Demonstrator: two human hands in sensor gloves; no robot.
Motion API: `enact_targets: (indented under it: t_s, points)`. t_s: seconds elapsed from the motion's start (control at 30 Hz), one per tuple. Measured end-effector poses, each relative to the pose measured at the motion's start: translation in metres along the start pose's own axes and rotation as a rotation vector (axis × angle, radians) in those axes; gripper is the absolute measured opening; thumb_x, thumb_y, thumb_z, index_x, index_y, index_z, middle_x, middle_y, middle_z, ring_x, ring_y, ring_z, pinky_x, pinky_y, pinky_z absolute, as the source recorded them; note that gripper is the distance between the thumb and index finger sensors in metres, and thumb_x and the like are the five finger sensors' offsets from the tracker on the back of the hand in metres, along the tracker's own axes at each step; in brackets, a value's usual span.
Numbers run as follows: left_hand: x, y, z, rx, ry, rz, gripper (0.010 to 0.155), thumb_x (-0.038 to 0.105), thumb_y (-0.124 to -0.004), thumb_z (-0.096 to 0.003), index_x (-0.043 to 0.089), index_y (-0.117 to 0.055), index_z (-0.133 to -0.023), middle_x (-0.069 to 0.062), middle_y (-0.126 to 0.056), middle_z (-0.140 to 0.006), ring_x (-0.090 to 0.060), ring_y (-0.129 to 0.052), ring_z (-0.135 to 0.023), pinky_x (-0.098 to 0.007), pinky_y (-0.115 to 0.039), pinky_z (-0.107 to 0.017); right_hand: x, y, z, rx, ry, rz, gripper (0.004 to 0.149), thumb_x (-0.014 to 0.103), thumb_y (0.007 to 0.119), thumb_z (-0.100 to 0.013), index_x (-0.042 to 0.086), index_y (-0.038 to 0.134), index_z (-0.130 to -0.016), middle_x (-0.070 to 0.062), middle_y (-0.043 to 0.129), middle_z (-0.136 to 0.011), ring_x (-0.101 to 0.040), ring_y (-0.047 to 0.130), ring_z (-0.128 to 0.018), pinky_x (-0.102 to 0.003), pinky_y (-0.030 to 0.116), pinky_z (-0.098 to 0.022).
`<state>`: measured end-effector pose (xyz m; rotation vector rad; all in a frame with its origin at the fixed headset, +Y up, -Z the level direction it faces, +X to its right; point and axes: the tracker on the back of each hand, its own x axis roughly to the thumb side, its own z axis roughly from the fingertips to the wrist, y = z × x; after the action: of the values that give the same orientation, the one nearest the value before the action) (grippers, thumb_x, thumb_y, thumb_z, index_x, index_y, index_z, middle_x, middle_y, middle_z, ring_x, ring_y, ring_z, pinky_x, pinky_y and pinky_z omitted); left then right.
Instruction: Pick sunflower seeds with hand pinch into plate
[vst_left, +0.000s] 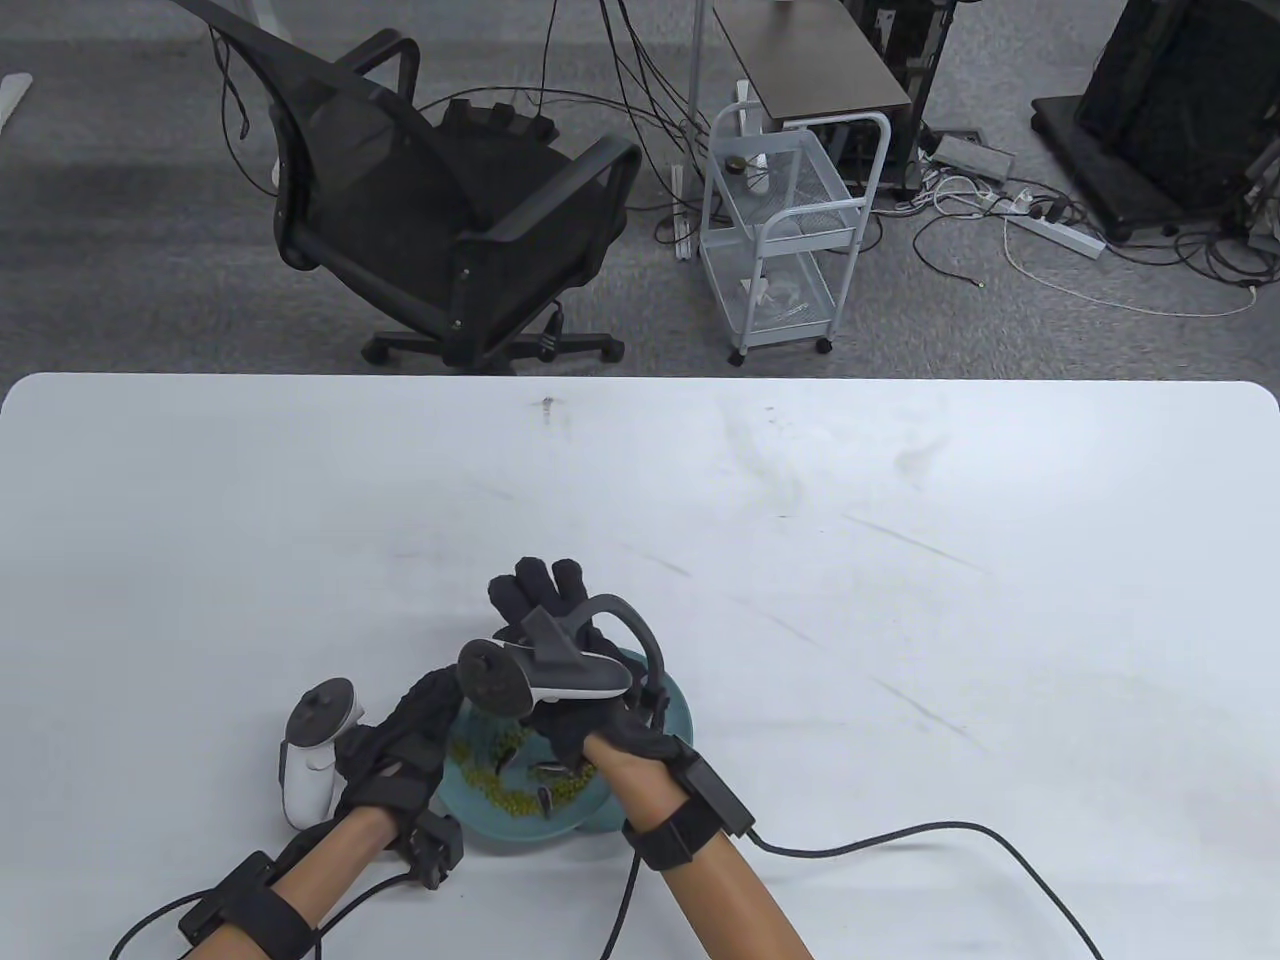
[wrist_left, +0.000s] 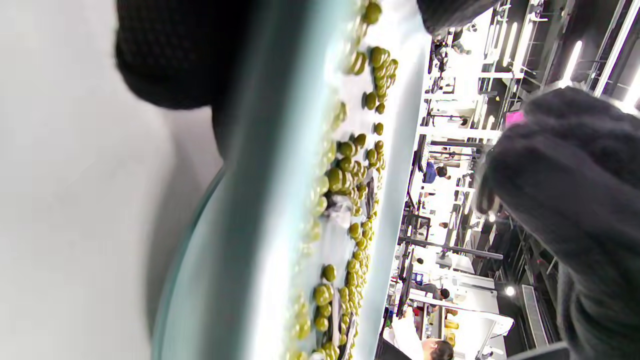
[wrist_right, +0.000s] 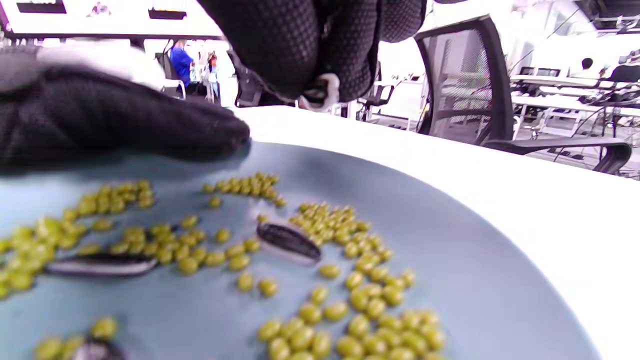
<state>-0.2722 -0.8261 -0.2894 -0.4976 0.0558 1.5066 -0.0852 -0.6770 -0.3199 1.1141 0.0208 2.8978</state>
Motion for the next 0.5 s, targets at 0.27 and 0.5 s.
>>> enact_targets:
  t_s: [0.27, 0.5]
  points:
    - [0.001, 0.007, 0.000, 0.023, -0.014, 0.024, 0.049, 0.052, -0.055, -0.0621, 0.026, -0.049, -0.104, -0.005, -0.088, -0.080, -0.021, -0.104, -0.044, -0.037, -0.086, -0.038, -0.045, 0.010, 0.048, 0.023, 0.099, -0.024, 0.036, 0.021, 0.086, -0.060, -0.006, 0.085, -0.083, -0.034, 0.046, -0.114, -0.066, 0.035, -0.101, -0.081, 0.029, -0.066]
    - [0.001, 0.012, 0.001, 0.032, -0.015, 0.050, 0.050, 0.051, -0.056, -0.0617, 0.025, -0.050, -0.104, -0.007, -0.089, -0.079, -0.023, -0.104, -0.043, -0.039, -0.086, -0.037, -0.077, 0.059, 0.064, 0.103, 0.165, -0.112, 0.035, 0.021, 0.086, -0.059, -0.005, 0.085, -0.083, -0.034, 0.047, -0.113, -0.066, 0.035, -0.100, -0.081, 0.030, -0.065]
